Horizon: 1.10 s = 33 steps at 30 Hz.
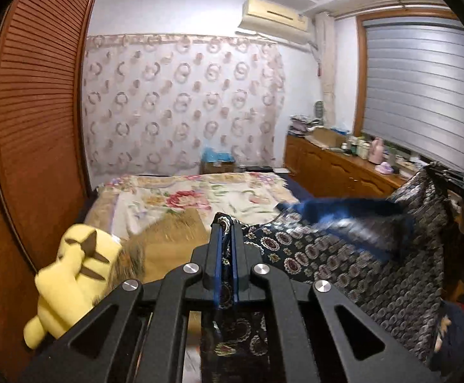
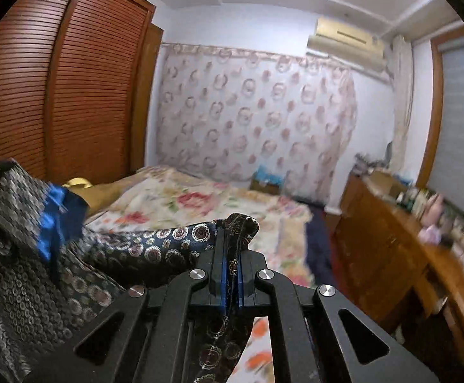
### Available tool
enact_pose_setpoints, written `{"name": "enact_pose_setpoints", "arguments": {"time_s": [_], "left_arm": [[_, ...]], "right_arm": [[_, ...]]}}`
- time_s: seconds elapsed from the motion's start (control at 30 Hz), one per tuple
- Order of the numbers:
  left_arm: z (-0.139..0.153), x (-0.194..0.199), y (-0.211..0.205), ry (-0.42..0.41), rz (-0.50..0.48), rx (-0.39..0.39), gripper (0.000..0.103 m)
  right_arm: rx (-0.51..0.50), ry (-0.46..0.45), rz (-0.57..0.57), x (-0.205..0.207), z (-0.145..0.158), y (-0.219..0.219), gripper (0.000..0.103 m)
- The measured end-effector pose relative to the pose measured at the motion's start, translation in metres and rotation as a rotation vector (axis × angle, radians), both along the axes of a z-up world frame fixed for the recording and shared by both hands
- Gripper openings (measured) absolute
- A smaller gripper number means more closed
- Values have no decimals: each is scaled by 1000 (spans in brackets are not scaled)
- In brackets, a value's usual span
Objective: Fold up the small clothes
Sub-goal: 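Regrasp the folded robe edge with the left gripper while the right gripper grasps the collar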
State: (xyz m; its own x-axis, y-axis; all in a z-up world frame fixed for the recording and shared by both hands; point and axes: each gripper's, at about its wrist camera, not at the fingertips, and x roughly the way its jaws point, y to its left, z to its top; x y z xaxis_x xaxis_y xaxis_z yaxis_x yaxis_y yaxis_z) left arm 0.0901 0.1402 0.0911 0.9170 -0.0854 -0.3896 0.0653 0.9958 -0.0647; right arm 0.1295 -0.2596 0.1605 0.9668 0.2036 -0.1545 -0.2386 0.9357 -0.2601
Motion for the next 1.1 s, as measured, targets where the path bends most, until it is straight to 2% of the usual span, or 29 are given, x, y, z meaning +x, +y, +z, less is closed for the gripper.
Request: {"name": "enact_pose_setpoints", "arguments": {"time_s": [0.1, 0.2, 0.23, 0.27, 0.3, 0.33, 0.4, 0.47, 0.5, 0.63, 0.8, 1.1], "left_arm": [[-9, 41, 10, 19, 52, 10, 7], [-42, 84, 17, 121, 75, 17, 16], [-51, 90, 18, 148, 77, 26, 17], [-61, 93, 17, 171, 76, 34, 23], [-72, 95, 17, 195, 74, 36, 28], [-79, 94, 16, 206, 64, 34, 40], [-89, 89, 13, 223, 40, 34, 49], [-96, 83, 10, 234, 23, 47, 75], [-97, 79, 5, 232, 22, 54, 78], [-98, 83, -2, 240, 12, 69, 79], [-102, 98, -11, 254, -14, 98, 79], [-121, 141, -35, 344, -80, 130, 79]], "right_arm": [[-7, 51, -63, 48, 4, -5, 4], [8, 128, -113, 94, -17, -7, 5], [13, 167, -113, 106, -25, -7, 12], [13, 213, -135, 117, -37, -8, 24], [14, 247, -154, 125, -47, -9, 29], [20, 277, -165, 129, -57, -10, 34], [23, 308, -152, 128, -75, -10, 35], [14, 333, -133, 126, -84, -6, 38], [13, 341, -115, 123, -87, -4, 38], [12, 355, -59, 128, -79, 11, 39], [13, 385, 24, 145, -68, 15, 47], [-29, 494, 220, 179, -87, 41, 48]]}}
